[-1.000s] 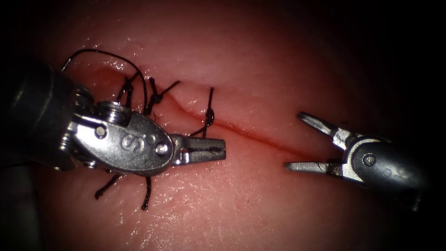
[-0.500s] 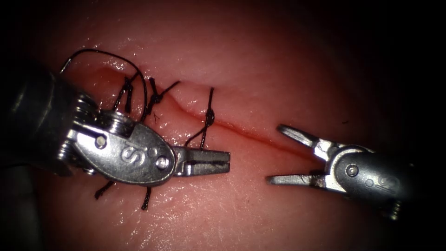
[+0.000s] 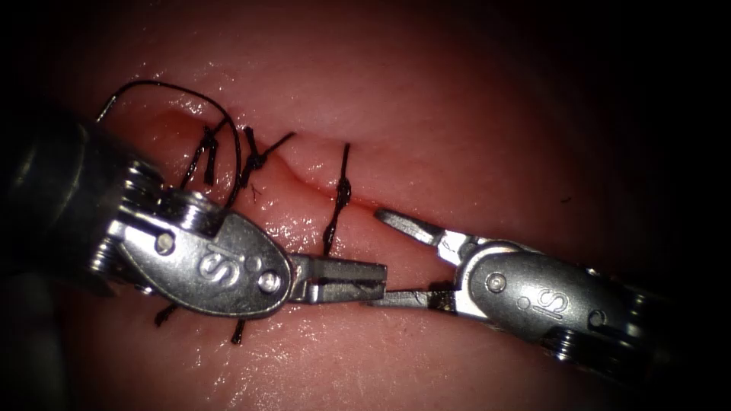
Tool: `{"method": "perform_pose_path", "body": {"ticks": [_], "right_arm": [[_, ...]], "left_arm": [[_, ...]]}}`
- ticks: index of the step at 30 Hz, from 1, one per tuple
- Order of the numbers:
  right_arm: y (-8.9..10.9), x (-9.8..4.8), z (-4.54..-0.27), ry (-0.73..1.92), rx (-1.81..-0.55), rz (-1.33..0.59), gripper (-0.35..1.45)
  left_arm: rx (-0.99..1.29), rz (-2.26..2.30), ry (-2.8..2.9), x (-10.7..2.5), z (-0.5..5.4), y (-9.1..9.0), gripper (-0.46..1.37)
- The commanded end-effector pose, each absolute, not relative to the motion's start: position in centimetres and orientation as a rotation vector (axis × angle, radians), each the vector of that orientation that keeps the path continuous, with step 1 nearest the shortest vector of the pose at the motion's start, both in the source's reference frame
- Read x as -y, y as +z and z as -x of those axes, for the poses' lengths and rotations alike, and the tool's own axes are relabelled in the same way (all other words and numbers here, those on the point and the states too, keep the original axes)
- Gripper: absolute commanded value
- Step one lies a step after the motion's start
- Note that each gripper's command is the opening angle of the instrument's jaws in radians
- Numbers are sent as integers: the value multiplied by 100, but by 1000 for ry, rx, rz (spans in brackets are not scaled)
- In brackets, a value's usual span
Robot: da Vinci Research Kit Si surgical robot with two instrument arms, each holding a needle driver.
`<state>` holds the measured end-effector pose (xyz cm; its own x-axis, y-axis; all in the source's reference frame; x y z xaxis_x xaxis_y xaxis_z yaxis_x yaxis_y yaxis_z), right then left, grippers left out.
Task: Wound Closure
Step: Grab the short tail with the left gripper, then cut the suture with the right gripper
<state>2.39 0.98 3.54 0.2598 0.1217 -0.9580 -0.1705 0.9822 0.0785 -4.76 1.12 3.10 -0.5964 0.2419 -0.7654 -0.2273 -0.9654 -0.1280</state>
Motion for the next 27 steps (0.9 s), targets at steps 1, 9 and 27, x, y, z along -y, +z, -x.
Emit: {"method": "perform_pose_path", "body": {"ticks": [1,9,27], "right_arm": [[353,-100,-243,194,-1301,40,131],[348,-106,-261,225,-1325,69,132],[345,-122,-287,255,-1367,131,133]], "left_arm": [[35,1253,2595,-112,476,310,-35],[35,1254,2596,-111,476,309,-35],[33,1259,2601,-108,480,310,-35]]}}
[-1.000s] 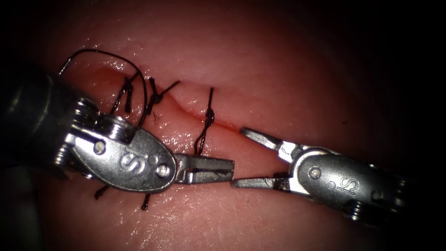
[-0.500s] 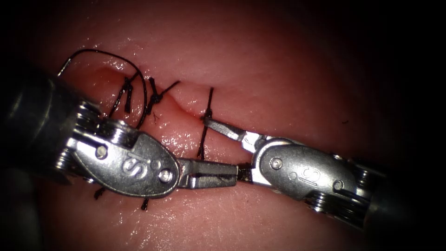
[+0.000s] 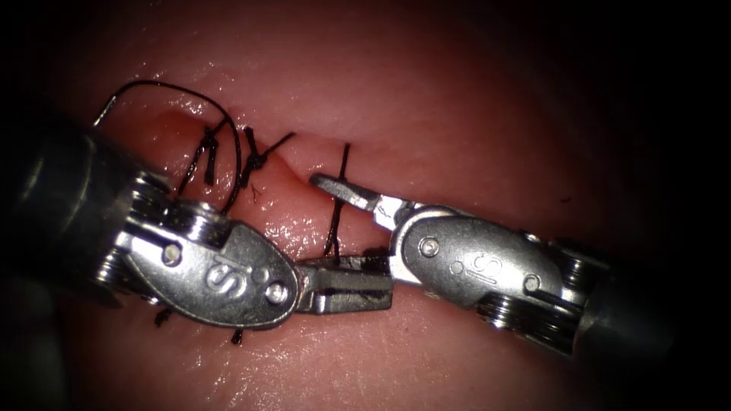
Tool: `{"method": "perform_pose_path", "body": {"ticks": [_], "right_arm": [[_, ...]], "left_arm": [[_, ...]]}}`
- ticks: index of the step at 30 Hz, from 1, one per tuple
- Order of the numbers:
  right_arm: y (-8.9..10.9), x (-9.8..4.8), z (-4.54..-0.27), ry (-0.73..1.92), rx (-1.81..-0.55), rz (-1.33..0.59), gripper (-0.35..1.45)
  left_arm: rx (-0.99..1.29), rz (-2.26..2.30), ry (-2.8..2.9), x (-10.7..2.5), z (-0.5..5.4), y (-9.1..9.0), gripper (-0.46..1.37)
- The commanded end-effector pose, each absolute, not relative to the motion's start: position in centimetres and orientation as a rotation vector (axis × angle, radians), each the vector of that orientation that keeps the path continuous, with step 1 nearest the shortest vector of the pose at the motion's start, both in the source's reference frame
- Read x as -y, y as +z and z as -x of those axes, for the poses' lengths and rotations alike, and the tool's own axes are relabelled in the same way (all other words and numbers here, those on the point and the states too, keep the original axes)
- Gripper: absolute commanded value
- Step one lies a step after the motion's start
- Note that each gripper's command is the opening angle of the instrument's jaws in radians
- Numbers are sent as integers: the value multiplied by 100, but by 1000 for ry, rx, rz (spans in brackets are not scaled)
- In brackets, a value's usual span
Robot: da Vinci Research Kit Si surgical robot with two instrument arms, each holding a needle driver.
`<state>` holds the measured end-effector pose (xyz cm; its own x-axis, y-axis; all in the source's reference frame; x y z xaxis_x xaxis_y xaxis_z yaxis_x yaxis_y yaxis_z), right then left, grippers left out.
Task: Wound Closure
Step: Cut the suture with the right gripper
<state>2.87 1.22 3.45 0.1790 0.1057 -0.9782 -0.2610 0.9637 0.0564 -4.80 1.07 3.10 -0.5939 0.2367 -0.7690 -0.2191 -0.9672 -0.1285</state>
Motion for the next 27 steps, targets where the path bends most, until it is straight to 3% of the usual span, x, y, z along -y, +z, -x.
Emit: {"method": "perform_pose_path", "body": {"ticks": [1,15,27], "right_arm": [[345,-122,-288,255,-1367,131,133],[353,-117,-307,230,-1369,156,133],[356,-120,-312,236,-1372,166,119]], "left_arm": [[33,1259,2601,-108,480,310,-35],[33,1258,2600,-107,481,309,-35],[36,1257,2596,-106,481,309,-35]]}}
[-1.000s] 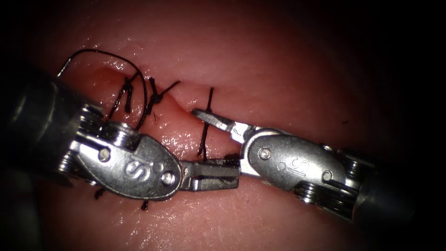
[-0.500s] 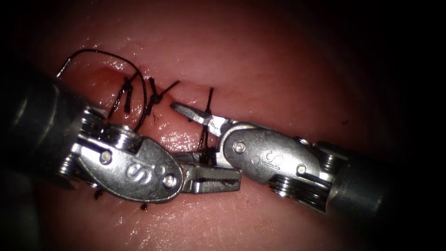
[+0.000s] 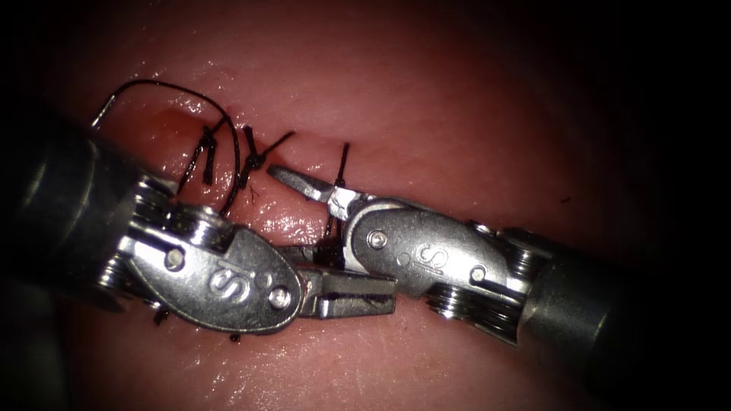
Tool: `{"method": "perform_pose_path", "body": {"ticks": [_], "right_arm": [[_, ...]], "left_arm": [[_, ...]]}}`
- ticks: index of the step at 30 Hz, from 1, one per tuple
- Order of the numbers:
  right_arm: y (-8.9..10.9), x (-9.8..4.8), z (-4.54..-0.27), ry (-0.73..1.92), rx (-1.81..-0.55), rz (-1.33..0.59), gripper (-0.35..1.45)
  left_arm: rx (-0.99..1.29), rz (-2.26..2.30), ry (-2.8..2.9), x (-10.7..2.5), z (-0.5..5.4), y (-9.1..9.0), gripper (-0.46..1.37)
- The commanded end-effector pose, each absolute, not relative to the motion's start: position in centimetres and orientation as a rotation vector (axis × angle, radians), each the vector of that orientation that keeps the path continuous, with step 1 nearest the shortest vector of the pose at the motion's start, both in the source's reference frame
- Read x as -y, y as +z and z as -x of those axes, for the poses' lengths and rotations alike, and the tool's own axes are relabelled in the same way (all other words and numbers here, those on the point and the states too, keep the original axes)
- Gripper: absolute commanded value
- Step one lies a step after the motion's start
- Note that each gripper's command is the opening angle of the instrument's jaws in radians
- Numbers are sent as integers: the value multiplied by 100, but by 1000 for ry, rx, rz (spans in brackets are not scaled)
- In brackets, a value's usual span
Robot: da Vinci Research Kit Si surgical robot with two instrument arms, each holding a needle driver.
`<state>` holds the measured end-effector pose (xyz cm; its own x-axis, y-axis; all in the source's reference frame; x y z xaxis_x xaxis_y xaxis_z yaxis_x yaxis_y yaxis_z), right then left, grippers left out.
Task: Wound Closure
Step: Cut the suture with the right gripper
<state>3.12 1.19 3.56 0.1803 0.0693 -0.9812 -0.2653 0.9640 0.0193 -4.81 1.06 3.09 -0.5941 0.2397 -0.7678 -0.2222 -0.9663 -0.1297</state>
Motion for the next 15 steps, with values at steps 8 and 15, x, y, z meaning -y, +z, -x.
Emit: {"method": "perform_pose_path", "body": {"ticks": [8,15], "right_arm": [[358,-123,-314,205,-1402,135,1],[366,-121,-319,186,-1366,128,-35]], "left_arm": [[40,1255,2591,-105,481,309,-35],[40,1255,2592,-105,481,310,-35]]}}
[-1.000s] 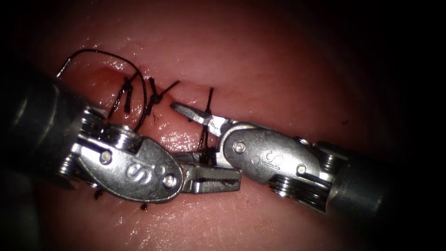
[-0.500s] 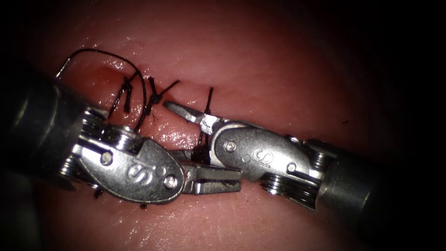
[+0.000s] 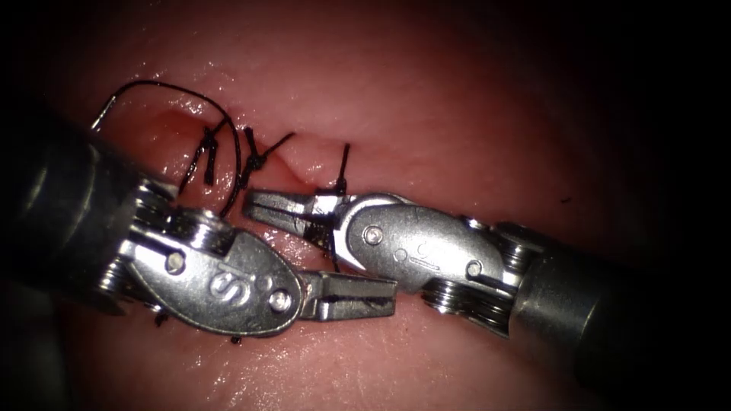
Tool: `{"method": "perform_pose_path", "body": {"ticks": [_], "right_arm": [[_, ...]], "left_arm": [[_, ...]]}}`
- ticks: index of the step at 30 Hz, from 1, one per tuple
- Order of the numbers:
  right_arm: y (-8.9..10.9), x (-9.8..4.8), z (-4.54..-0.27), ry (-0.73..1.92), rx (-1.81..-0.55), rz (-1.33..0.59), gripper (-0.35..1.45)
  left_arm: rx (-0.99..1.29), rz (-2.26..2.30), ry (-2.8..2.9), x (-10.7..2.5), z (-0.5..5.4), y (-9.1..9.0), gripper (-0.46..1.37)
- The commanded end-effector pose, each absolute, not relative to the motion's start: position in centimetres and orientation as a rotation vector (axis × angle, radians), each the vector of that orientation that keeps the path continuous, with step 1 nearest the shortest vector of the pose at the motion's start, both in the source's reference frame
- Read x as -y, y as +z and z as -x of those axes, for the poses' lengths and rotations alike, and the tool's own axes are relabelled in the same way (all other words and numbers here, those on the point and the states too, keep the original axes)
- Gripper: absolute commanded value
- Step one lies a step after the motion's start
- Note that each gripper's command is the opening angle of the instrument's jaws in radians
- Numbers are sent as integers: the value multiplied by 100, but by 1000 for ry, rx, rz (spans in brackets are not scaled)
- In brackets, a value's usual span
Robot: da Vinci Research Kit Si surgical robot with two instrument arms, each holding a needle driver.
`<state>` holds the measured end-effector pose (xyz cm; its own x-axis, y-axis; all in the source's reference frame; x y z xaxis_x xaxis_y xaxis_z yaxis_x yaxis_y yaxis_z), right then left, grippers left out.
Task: Wound Closure
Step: Cut the suture with the right gripper
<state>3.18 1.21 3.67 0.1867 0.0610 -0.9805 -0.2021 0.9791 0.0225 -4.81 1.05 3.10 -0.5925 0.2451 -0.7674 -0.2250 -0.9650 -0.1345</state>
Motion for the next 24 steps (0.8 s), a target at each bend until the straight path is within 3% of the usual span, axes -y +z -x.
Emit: {"method": "perform_pose_path", "body": {"ticks": [1,16,18,20,22,24], "right_arm": [[368,-120,-319,185,-1353,126,-35],[369,-125,-312,152,-1304,163,-35],[365,-132,-310,167,-1317,152,10],[363,-135,-307,179,-1334,165,89],[363,-135,-307,185,-1326,172,111],[363,-135,-306,192,-1318,179,120]], "left_arm": [[40,1256,2592,-105,481,310,-35],[41,1258,2593,-102,478,309,-35],[41,1258,2593,-102,478,308,-35],[41,1259,2593,-101,478,308,-35],[41,1259,2594,-100,478,308,-35],[40,1262,2591,-100,478,307,-35]]}}
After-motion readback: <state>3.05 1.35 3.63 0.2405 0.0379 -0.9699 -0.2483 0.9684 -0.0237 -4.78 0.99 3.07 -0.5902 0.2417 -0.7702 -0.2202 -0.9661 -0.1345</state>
